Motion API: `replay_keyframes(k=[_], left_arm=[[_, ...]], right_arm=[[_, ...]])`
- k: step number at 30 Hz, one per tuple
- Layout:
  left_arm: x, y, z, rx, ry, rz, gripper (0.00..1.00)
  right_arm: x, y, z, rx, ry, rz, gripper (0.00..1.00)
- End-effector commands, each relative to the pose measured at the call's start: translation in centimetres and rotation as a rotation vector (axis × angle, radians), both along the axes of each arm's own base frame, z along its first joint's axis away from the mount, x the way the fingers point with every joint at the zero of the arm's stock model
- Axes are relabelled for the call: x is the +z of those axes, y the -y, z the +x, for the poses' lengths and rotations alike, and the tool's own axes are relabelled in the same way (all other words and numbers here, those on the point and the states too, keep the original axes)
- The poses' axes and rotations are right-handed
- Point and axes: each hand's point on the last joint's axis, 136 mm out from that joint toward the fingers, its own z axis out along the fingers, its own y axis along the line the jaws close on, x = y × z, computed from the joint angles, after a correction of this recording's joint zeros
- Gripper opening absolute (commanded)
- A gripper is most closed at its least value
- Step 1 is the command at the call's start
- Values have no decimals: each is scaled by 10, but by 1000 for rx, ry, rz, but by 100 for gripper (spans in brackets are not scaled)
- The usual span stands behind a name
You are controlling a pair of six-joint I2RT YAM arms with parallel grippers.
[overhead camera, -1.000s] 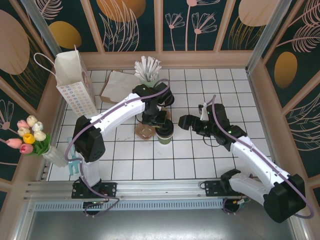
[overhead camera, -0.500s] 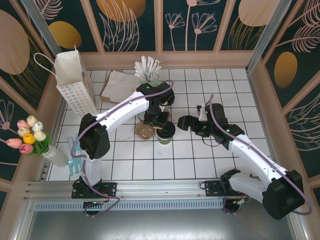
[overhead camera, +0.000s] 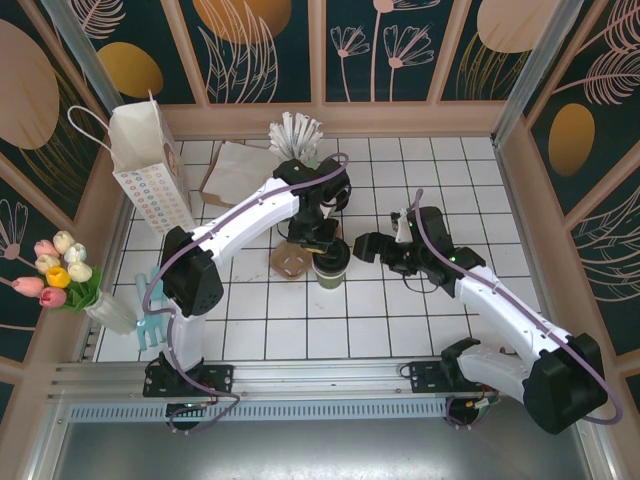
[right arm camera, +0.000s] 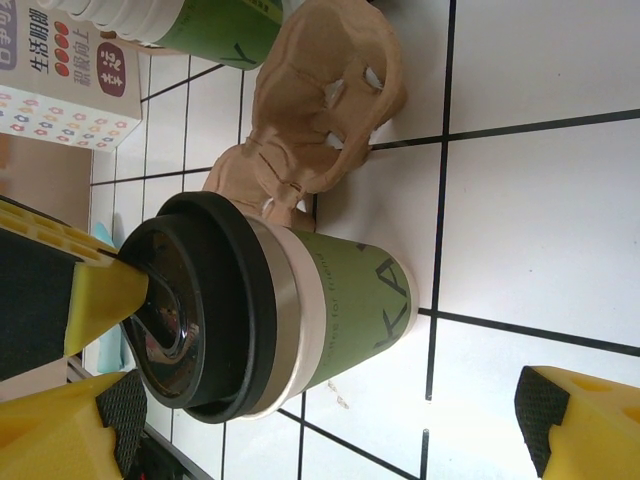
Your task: Pack the takeout coffee
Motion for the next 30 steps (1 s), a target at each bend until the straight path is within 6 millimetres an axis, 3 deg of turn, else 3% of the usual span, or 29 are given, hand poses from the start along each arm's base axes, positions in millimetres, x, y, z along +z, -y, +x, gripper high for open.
replay_keyframes(k=[1,14,30], left_arm=[[-10,-11,-10,-31,-30,64,0],[-27,-5,-13,-29,-52,25,0],[-19,4,-2,-13,-18,-30,0]], right_arm=[[-2,-3,-5,34,-1,-7,97],[-9,-5,-8,50,-21,-8,96],[-18,-17,-14,95,-66,26,93]])
